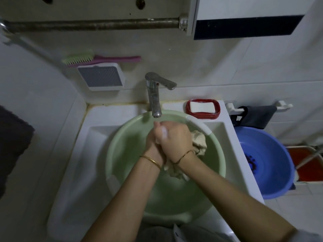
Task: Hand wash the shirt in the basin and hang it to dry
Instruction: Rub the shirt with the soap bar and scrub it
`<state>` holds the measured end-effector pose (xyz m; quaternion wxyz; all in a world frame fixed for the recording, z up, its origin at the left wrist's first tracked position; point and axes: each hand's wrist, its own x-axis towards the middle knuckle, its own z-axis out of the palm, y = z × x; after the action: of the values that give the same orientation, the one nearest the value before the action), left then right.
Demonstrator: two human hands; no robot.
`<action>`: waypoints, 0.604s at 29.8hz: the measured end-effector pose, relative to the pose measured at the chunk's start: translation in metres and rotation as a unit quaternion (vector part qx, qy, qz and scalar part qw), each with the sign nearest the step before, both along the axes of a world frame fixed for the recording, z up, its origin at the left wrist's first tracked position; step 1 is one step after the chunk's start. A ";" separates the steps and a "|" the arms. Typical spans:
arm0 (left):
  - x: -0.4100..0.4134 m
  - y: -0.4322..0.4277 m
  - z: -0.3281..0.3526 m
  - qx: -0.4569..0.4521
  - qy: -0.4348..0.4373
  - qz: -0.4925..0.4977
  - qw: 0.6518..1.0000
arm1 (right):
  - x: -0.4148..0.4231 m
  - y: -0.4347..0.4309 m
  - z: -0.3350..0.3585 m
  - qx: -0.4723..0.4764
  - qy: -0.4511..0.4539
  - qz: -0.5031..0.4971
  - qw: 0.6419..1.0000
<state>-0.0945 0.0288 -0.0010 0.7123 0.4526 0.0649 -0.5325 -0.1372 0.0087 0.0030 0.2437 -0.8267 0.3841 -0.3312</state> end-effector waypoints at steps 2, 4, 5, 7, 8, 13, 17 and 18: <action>-0.001 0.001 0.001 0.021 -0.007 -0.030 0.999 | 0.000 -0.003 0.002 0.050 -0.013 -0.001 0.999; -0.003 0.003 0.001 0.075 -0.055 -0.104 0.990 | -0.001 -0.033 0.001 0.168 0.004 -0.034 0.985; 0.000 0.005 0.001 0.070 -0.053 -0.141 0.986 | -0.005 -0.044 0.001 0.207 -0.005 -0.045 0.977; 0.010 0.012 0.008 0.049 -0.034 -0.212 0.976 | -0.014 -0.054 0.000 0.256 -0.063 -0.039 0.964; 0.017 0.017 0.013 0.024 -0.030 -0.250 0.967 | -0.018 -0.057 -0.001 0.276 -0.090 -0.033 0.956; 0.042 0.034 0.022 0.028 -0.193 -0.427 0.883 | -0.036 -0.073 0.000 0.321 -0.129 -0.036 0.938; 0.050 0.030 0.044 -0.014 -0.178 -0.301 0.937 | -0.049 -0.063 -0.003 0.414 -0.096 0.119 0.897; 0.054 0.025 0.051 -0.020 -0.150 -0.262 0.953 | -0.053 -0.061 -0.007 0.447 -0.083 0.177 0.873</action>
<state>-0.0401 0.0543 0.0502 0.5584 0.5140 -0.1739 -0.6274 -0.1903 -0.0523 -0.0036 0.6726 -0.6534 0.3168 -0.1426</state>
